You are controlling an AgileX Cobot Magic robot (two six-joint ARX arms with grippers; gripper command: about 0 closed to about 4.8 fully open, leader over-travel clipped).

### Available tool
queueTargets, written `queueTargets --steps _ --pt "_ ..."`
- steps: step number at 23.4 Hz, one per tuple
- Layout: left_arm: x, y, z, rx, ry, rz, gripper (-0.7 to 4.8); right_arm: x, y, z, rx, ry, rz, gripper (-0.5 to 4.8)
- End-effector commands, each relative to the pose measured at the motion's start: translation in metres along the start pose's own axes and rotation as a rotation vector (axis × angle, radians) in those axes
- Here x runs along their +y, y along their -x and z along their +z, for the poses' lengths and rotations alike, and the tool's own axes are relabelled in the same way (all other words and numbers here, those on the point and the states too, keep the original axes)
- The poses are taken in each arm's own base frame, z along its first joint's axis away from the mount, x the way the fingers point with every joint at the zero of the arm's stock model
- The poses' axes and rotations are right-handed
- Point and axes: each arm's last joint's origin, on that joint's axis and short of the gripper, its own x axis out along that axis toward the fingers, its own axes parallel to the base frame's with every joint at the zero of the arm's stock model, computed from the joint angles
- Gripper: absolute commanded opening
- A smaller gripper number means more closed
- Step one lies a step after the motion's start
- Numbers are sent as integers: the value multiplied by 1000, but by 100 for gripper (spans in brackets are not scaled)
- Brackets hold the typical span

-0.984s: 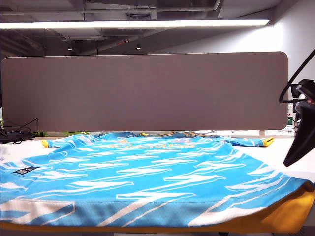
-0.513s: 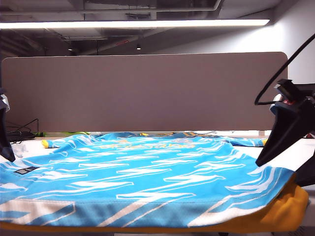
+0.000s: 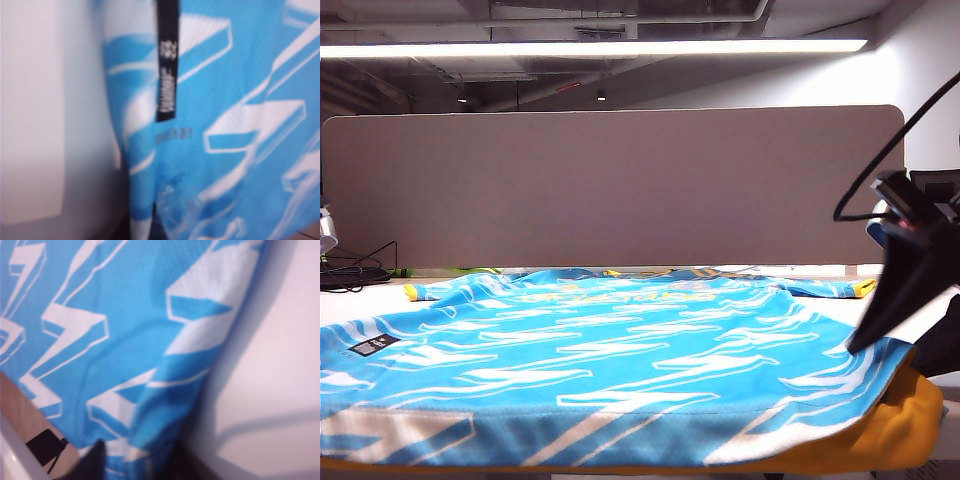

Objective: Fold the bottom side of the soccer jersey horizontally towards the center, about one-third of the way, then fold the sleeve back towards the center, creating a straight line along the edge of the the soccer jersey, and finally fold the bottom of the soccer jersey up towards the top, creating a neat rectangle.

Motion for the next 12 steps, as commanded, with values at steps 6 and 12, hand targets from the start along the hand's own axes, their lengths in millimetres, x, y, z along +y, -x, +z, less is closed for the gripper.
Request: queueTargets --steps 6,12 --pt "-2 -4 -7 31 27 -119 -6 -1 -2 -3 12 -31 11 -8" --pt "-27 31 -22 0 -38 -196 -6 22 28 -18 7 -6 62 -8"
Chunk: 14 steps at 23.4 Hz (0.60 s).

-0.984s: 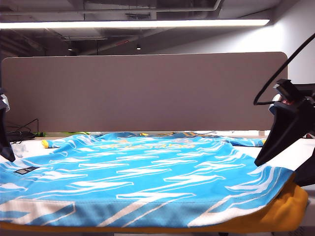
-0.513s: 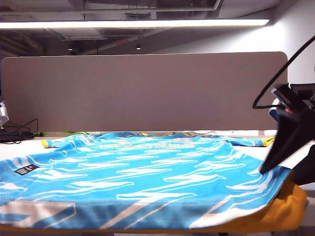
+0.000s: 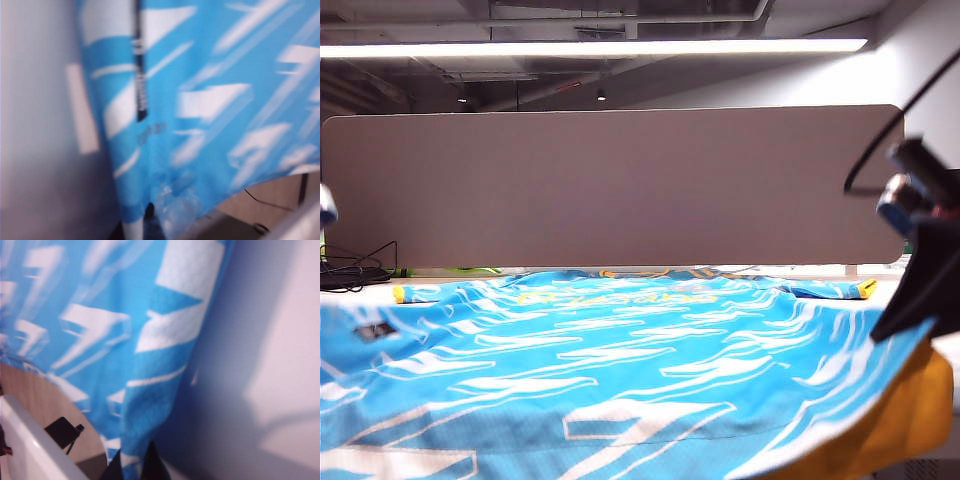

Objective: Fold the bottom side of the soccer jersey horizontally towards the center, about one-third of the way, then fold the sleeve back towards the center, creating a straight line along the edge of the the soccer jersey, and finally fold the bottom of the soccer jersey up towards the top, creating a neat rectangle.

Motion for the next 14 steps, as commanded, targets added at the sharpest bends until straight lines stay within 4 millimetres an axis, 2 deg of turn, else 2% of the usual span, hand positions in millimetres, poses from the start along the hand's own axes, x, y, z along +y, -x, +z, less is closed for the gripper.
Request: queueTargets --steps 1,5,7,10,14 --pt "-17 17 -10 -25 -44 -39 -6 14 18 -11 -1 14 15 -8" --pt "-40 42 -28 -85 -93 -35 -6 35 46 -33 -28 44 52 -8" --pt "-59 64 -57 -118 -101 2 -6 50 72 -61 -81 64 34 -8" --pt "-80 87 -83 -271 -108 15 -6 62 96 -96 -173 61 34 -8" --pt "-86 92 -101 -278 -97 1 -6 68 110 -120 -268 48 75 -8"
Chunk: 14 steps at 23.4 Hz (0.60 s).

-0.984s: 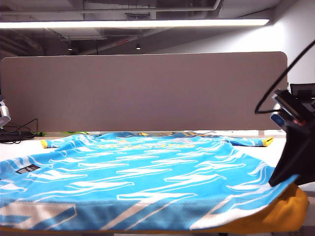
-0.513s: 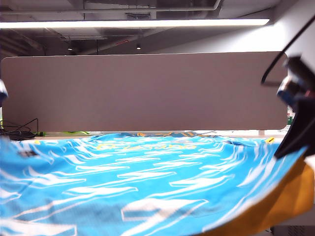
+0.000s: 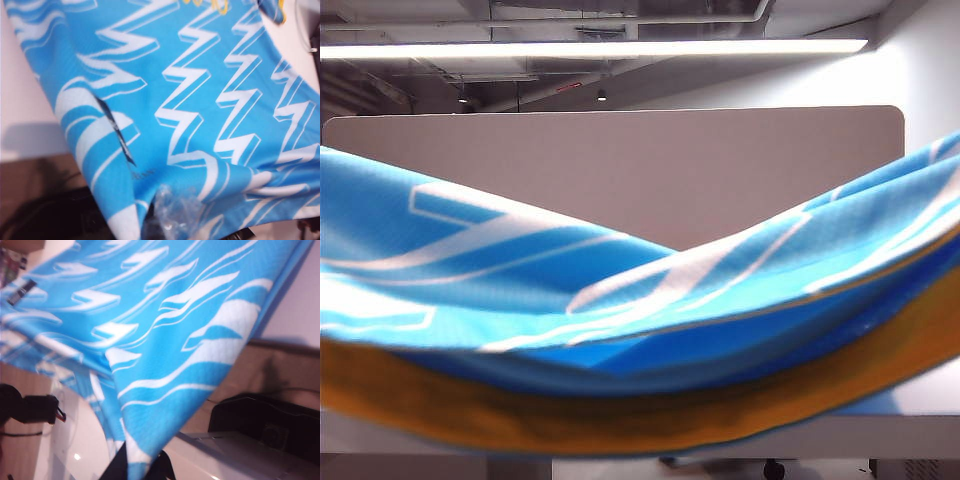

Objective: Fold the bottom side of the soccer jersey horizontally towards the center, about one-third of the way, then fold the sleeve back towards the center, creating a straight line along the edge of the the soccer jersey, and finally fold the bottom of the soccer jersey up towards the top, creating a neat rectangle.

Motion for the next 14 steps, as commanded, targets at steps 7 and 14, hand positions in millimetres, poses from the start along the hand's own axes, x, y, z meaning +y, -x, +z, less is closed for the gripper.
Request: queueTargets --steps 7,14 --pt "3 -10 42 -191 15 -80 -6 10 -10 51 -241 50 112 -8" --pt "49 -75 133 -281 129 -160 -6 -21 -86 170 -221 53 67 -8"
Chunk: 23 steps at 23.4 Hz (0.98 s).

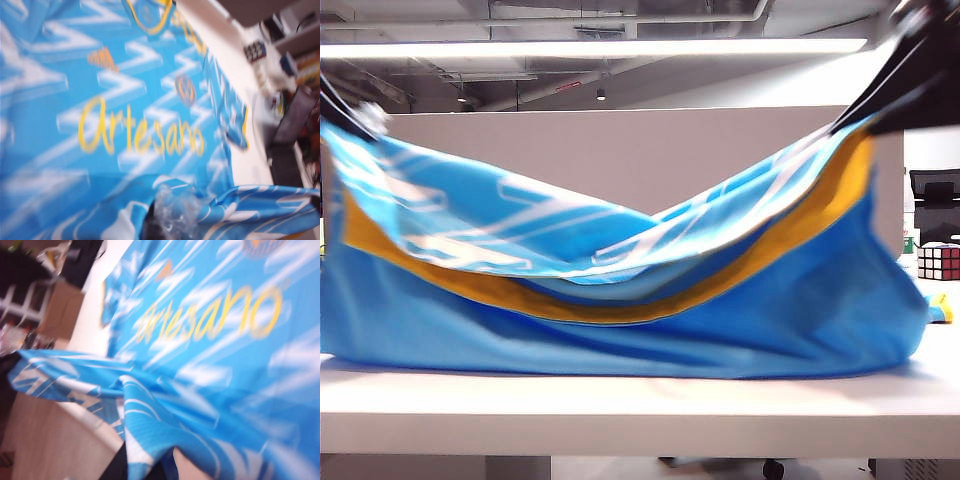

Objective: Fold the bottom side of the soccer jersey horizontally towards the center, about one-third of the way, then fold the sleeve back towards the center, creating a straight line along the edge of the the soccer jersey, and finally fold the bottom of the soccer jersey up towards the top, creating a neat rectangle.

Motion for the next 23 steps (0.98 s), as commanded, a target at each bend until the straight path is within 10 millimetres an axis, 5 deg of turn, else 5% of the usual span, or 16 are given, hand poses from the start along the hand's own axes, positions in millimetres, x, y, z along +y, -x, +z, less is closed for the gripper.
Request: queueTargets --steps 1,6,9,10,11,14,23 --pt "25 -44 36 10 42 -21 -6 -18 -44 50 -1 37 -17 -8" --pt "64 -100 64 76 91 -19 -6 -42 -89 94 3 21 -55 -8" --pt "78 -132 74 114 50 -35 -2 -54 -98 107 -26 37 -115 -8" --pt "83 -140 77 113 28 -36 44 -57 -98 108 -38 66 -140 -7" --pt "86 -146 79 108 -6 -43 163 -60 -96 110 -48 123 -168 33" --pt "91 -144 86 57 -62 -7 307 -76 -80 119 -94 150 -234 140" --pt "129 -106 104 -46 33 102 311 -130 -21 129 -148 -31 -382 241"
